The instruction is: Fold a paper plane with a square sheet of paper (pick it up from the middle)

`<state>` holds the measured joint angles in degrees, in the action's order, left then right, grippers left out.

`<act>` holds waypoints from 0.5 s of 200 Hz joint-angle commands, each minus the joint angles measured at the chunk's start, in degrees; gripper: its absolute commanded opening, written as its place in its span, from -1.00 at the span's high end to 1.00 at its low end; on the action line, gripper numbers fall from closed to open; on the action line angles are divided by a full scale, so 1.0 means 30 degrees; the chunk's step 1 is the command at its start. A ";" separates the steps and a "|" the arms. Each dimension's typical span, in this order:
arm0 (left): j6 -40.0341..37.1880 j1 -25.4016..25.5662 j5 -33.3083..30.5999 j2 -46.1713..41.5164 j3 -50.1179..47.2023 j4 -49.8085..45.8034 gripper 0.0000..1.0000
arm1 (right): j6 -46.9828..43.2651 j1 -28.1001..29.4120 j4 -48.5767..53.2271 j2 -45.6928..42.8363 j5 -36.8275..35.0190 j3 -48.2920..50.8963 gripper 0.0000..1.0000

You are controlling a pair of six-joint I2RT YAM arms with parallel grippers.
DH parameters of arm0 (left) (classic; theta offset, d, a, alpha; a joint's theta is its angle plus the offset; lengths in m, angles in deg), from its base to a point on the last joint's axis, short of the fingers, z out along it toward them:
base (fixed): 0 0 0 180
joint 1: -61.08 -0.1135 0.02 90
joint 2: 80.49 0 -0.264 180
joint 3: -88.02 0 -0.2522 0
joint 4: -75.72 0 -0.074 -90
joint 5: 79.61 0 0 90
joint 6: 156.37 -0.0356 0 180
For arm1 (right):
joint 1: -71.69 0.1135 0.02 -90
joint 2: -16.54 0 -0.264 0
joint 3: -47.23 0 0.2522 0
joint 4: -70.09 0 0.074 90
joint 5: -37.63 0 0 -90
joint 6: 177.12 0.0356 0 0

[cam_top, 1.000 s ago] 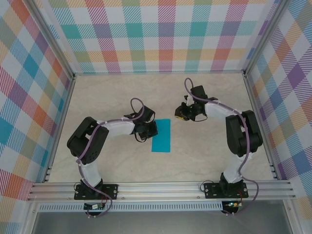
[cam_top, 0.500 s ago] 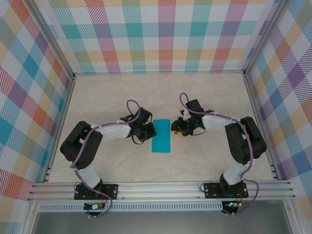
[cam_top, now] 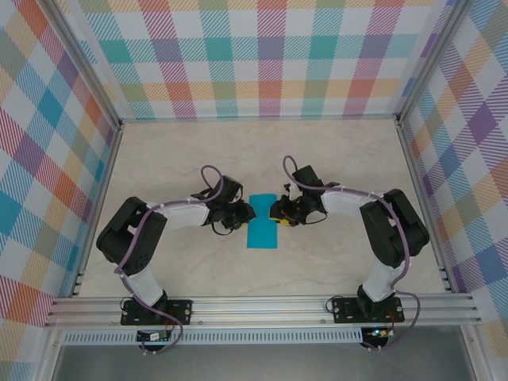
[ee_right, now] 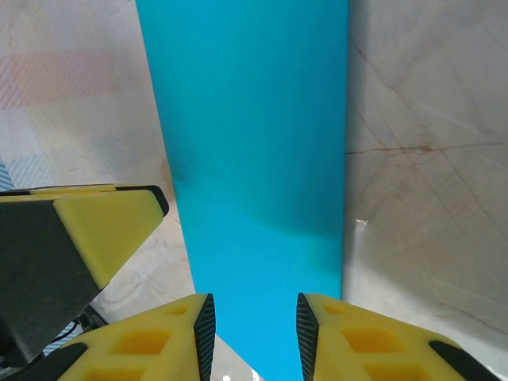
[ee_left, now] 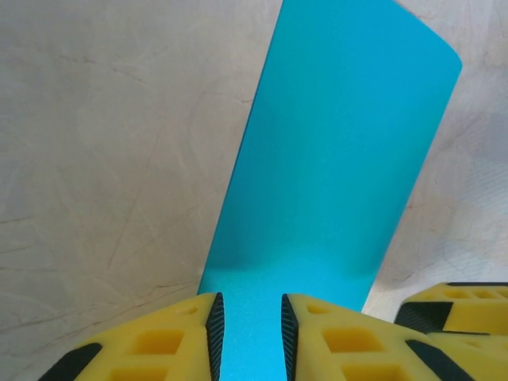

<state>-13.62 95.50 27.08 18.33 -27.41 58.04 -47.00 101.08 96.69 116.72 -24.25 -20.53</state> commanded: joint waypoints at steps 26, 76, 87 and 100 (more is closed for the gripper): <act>0.0111 -0.0192 0.0311 -0.0423 -0.0156 0.0124 0.43 | 0.0069 0.0253 -0.0015 0.0996 0.0423 -0.0575 0.30; -0.0034 -0.0192 0.0531 -0.0234 0.0195 -0.0060 0.32 | -0.0276 0.0253 0.0751 0.2031 -0.1011 -0.0151 0.35; -0.0118 -0.0192 0.0611 -0.0166 0.0248 -0.0181 0.27 | -0.0277 0.0253 0.1040 0.2142 -0.1478 -0.0012 0.37; -0.0153 -0.0192 0.0593 -0.0188 0.0175 -0.0272 0.22 | -0.0306 0.0253 0.1382 0.2223 -0.1912 0.0097 0.39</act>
<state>-13.44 95.43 27.80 18.33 -27.41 57.97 -47.24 101.38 97.33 120.50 -25.17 -20.77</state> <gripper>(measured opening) 0.370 0.313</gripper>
